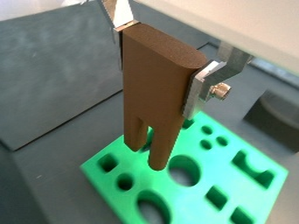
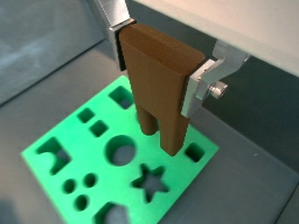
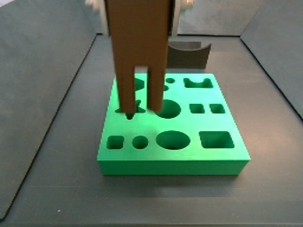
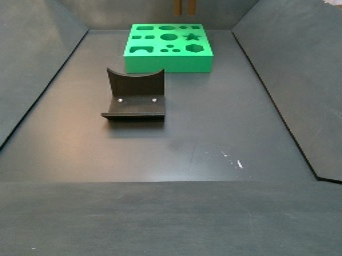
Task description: Insert the square-circle object.
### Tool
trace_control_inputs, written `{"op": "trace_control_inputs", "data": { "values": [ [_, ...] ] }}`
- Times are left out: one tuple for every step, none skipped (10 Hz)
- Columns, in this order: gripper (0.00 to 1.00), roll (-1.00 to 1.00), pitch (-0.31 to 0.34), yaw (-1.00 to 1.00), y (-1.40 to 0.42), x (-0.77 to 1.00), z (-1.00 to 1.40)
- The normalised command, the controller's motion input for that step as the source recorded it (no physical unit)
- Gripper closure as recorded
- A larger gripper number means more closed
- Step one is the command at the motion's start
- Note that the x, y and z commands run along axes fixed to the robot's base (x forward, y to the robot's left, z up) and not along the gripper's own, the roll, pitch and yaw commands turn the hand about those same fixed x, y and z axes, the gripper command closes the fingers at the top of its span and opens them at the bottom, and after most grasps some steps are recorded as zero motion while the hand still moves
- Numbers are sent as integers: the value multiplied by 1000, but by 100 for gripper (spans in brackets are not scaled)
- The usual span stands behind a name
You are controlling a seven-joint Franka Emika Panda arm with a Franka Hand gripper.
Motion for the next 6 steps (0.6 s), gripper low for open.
{"op": "trace_control_inputs", "data": {
  "values": [
    [100, -29, 0, 11, -354, 0, -434],
    [100, 193, 44, 0, -406, 26, -389],
    [100, 310, 96, 0, -331, 54, -366],
    [100, 267, 76, 0, -363, 0, -409],
    [100, 277, 50, 11, -320, -31, -334],
    [100, 257, 29, 43, -231, -54, -329]
  ]
}}
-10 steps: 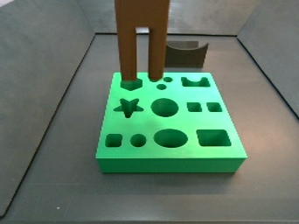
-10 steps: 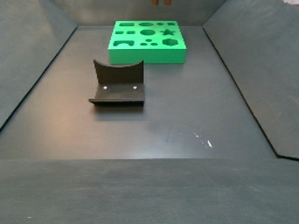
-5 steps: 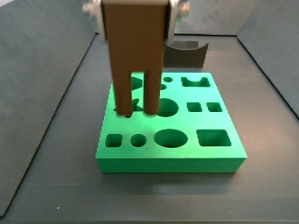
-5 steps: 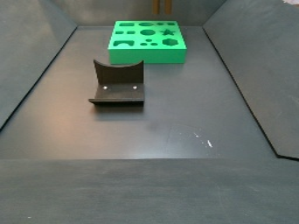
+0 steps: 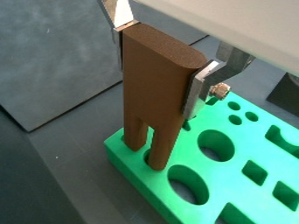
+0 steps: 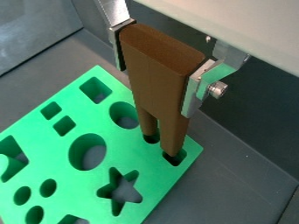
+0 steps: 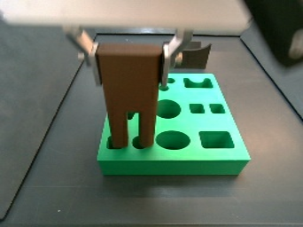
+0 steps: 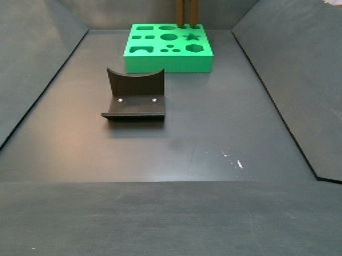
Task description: Insert the square-circle object.
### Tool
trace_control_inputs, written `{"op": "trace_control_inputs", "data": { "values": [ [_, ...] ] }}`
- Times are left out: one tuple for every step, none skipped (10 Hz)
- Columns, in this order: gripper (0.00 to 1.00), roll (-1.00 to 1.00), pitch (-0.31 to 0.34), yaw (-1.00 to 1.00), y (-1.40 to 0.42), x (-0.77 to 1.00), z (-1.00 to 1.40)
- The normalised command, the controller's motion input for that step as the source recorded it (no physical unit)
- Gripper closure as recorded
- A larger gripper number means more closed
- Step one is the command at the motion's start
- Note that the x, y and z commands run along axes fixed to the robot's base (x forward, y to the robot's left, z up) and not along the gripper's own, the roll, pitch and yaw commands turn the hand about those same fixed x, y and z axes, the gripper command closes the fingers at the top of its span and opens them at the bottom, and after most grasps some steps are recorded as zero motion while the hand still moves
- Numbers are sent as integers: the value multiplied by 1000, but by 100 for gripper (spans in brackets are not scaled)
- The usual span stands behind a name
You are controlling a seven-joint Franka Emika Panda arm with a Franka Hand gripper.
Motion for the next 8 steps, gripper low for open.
{"op": "trace_control_inputs", "data": {
  "values": [
    [100, 224, 33, 29, -160, -14, -326],
    [100, 260, 61, 0, 0, -54, -220],
    [100, 203, 74, -51, 137, -214, -9],
    [100, 141, 49, -194, 186, -349, 23],
    [100, 143, 10, -214, 166, -366, 134],
    [100, 59, 0, -171, 0, -197, 0],
    [100, -3, 0, -157, -29, 111, -306],
    [100, 0, 0, -91, -166, 151, -323]
  ]
}}
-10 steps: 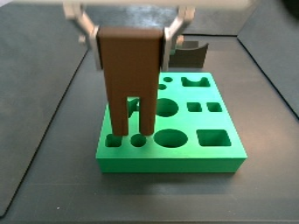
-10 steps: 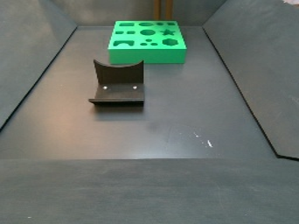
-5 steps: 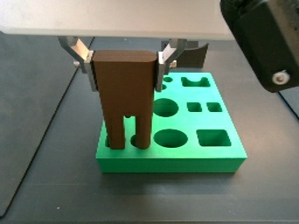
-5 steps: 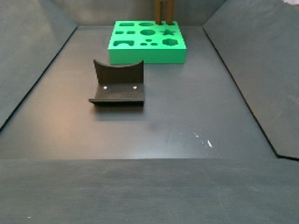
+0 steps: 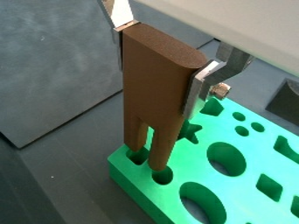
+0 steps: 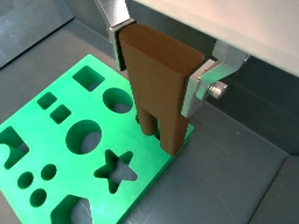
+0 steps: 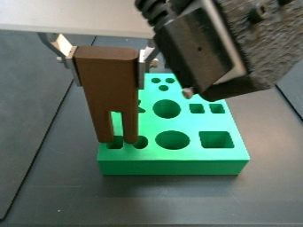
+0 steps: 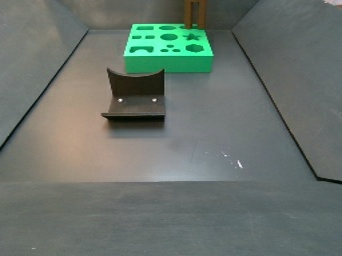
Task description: Insert the square-circle object.
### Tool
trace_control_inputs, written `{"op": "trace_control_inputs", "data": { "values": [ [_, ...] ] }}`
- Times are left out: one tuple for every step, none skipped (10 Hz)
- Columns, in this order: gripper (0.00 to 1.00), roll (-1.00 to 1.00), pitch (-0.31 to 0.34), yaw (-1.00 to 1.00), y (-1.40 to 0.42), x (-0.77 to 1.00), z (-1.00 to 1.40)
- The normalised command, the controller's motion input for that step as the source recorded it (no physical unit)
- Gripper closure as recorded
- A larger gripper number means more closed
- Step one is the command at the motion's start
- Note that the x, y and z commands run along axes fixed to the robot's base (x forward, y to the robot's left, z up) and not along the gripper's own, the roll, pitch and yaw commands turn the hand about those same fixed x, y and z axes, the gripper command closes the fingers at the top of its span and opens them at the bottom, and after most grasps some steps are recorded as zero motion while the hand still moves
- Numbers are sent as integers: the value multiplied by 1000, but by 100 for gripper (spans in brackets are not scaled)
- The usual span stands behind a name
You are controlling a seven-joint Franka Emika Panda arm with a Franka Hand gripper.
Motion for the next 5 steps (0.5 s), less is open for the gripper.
{"op": "trace_control_inputs", "data": {
  "values": [
    [100, 0, 0, 0, -203, 323, -326],
    [100, 0, 59, 0, -194, 446, -351],
    [100, 0, 77, 0, -117, 474, -397],
    [100, 86, 109, 0, -66, 477, -414],
    [100, 199, 104, 46, 0, 283, -400]
  ]
}}
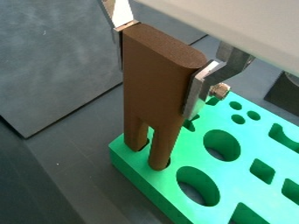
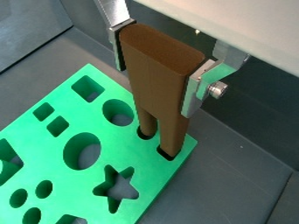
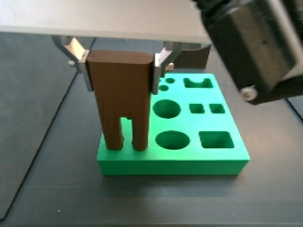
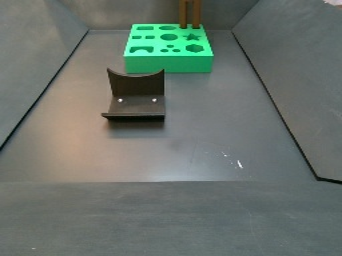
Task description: Insert the square-circle object.
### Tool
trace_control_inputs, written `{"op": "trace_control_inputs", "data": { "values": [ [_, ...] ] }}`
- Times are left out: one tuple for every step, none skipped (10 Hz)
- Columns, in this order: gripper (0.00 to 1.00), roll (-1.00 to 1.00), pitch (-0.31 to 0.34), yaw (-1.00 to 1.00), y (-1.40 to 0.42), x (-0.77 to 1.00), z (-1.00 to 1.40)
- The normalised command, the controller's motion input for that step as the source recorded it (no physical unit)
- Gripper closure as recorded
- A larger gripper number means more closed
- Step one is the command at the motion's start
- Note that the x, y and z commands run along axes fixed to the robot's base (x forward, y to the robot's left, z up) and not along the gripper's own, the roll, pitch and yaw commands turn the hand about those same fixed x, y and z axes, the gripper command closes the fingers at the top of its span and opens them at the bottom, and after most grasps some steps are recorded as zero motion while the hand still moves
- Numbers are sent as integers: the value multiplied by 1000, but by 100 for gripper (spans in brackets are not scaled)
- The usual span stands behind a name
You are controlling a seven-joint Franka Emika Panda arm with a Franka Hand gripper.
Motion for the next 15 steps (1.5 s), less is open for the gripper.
{"op": "trace_control_inputs", "data": {
  "values": [
    [100, 264, 0, 183, 0, -34, -260],
    [100, 166, 0, 134, 66, -123, -89],
    [100, 66, 0, 57, 186, -80, 0],
    [100, 24, 0, 14, 191, -140, 0],
    [100, 1, 0, 0, 166, -331, 0],
    [100, 0, 0, 0, 17, -180, -120],
    [100, -40, 0, -94, -20, 200, -380],
    [100, -146, 0, -129, -26, 194, -571],
    [100, -331, 0, -120, 0, 86, -440],
    [100, -353, 27, -100, 0, 123, -383],
    [100, -423, 53, -74, 0, 137, -240],
    [100, -496, 81, -20, 0, 111, -83],
    [100, -500, 89, -103, 0, 29, 0],
    [100, -500, 91, -94, 0, 51, 0],
    [100, -377, 117, 0, 91, 126, -337]
  ]
}}
